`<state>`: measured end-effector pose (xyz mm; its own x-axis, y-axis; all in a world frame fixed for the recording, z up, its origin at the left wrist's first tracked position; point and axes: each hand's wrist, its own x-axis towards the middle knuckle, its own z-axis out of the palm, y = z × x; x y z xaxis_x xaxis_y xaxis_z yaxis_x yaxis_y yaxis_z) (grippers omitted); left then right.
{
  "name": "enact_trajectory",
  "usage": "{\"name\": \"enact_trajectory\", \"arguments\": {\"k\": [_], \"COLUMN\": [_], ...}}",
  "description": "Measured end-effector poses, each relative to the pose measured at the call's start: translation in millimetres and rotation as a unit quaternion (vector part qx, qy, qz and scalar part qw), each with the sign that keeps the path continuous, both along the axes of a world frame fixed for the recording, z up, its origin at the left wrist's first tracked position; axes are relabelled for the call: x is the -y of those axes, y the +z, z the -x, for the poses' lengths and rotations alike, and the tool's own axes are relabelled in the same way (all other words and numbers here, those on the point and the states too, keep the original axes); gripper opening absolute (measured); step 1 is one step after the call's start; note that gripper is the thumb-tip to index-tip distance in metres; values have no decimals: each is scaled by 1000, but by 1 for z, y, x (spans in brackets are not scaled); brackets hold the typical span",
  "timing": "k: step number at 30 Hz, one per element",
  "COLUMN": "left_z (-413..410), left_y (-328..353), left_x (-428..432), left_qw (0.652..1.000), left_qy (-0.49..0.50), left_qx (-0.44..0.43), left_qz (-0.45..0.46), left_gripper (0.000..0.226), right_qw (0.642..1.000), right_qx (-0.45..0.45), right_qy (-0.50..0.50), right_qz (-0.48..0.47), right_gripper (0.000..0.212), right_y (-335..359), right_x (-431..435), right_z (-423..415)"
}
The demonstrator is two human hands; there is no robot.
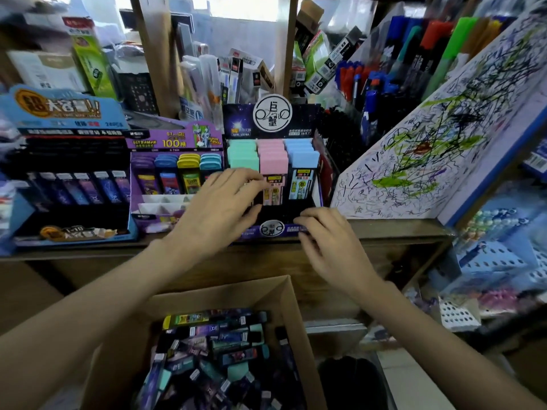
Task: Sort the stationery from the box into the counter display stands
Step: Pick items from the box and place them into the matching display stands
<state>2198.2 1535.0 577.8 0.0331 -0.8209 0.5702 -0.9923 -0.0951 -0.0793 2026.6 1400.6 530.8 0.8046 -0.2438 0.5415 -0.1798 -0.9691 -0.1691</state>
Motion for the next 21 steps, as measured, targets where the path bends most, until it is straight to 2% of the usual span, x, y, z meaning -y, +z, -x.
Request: {"name": "enact_trajectory", "arguments": {"k": [2, 4, 8, 12, 15, 18, 21], "left_z": [13, 22, 29, 31, 37, 41, 38], "left_y": [-22, -53, -138, -221, -261, -282, -286], "left_x": [-30, -61, -117, -165, -193, -207, -198], "left_qw": [998, 989, 930, 863, 817, 811, 838], "left_qy": [-11, -8, 62, 128, 153, 177, 156], "left_qx": [-41, -108, -265, -351, -441, -460, -431], "left_qz": [-39, -105, -248, -340, -339, -316, -295], "left_gripper": [28, 26, 28, 33, 37, 46, 59], "right_qw": [999, 993, 961, 898, 841, 810, 802], "right_qx": [-16, -70, -217, -391, -468, -485, -443], "right_qy": [42, 78, 104, 66, -4, -83, -137], "right_qz": [-8, -49, -134, -190, -271, -318, -376], "right_gripper": [21, 22, 25, 30, 35, 39, 55], "right_y": [0, -11, -64, -130, -172, -205, -226], "right_x": [-15, -29, -58, -87, -99, -108, -116], "right_z": [8, 15, 20, 19, 24, 32, 35]}}
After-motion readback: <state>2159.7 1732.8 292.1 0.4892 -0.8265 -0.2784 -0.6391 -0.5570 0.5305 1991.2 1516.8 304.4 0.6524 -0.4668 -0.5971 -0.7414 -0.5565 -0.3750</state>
